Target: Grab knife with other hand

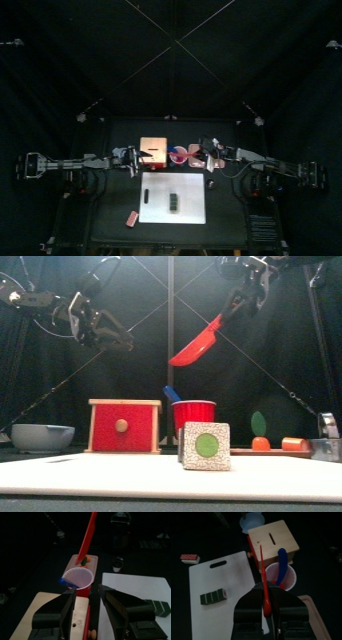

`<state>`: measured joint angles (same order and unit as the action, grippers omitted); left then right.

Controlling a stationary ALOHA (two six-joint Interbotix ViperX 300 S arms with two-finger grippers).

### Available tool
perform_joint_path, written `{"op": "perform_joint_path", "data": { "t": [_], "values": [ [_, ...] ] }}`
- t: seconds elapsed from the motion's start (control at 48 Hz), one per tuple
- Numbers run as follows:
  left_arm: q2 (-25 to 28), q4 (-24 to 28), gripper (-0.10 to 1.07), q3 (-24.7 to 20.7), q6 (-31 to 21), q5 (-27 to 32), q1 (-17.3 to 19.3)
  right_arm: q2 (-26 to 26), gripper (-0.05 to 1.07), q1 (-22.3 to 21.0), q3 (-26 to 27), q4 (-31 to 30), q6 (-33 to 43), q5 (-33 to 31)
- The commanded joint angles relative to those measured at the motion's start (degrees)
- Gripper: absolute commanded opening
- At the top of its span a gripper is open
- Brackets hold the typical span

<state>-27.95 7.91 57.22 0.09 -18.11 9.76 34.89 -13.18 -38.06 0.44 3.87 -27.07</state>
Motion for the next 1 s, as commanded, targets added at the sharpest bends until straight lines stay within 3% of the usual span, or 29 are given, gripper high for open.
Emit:
{"op": "perform_joint_path", "data": {
  "t": [0.0,0.125,0.271,0.5,0.688,0.979],
  "values": [
    [-0.18,0.00,0.96,-0.97,-0.18,-0.53,-1.23,1.49,0.37,1.41,-4.22,0.79,-0.09,7.03],
    [0.88,-0.97,1.03,-1.05,-0.35,-0.53,-3.08,1.76,0.37,5.19,-9.40,0.70,-0.09,15.29],
    [3.96,-3.69,1.03,-1.23,-0.35,-0.79,-5.89,0.00,0.37,7.47,-14.41,0.88,-0.09,26.37],
    [10.02,-10.02,1.03,-2.20,-0.26,-3.08,-9.32,-2.81,0.37,10.02,-19.51,2.72,0.00,37.53],
    [13.80,-11.25,1.03,-3.08,-0.18,-7.38,-9.58,-4.92,0.37,10.90,-20.57,4.31,-0.09,41.31],
    [19.16,-11.34,1.00,-5.27,0.00,-10.28,-9.23,-7.21,0.37,11.69,-19.51,4.66,-0.09,41.75]
  ]
}}
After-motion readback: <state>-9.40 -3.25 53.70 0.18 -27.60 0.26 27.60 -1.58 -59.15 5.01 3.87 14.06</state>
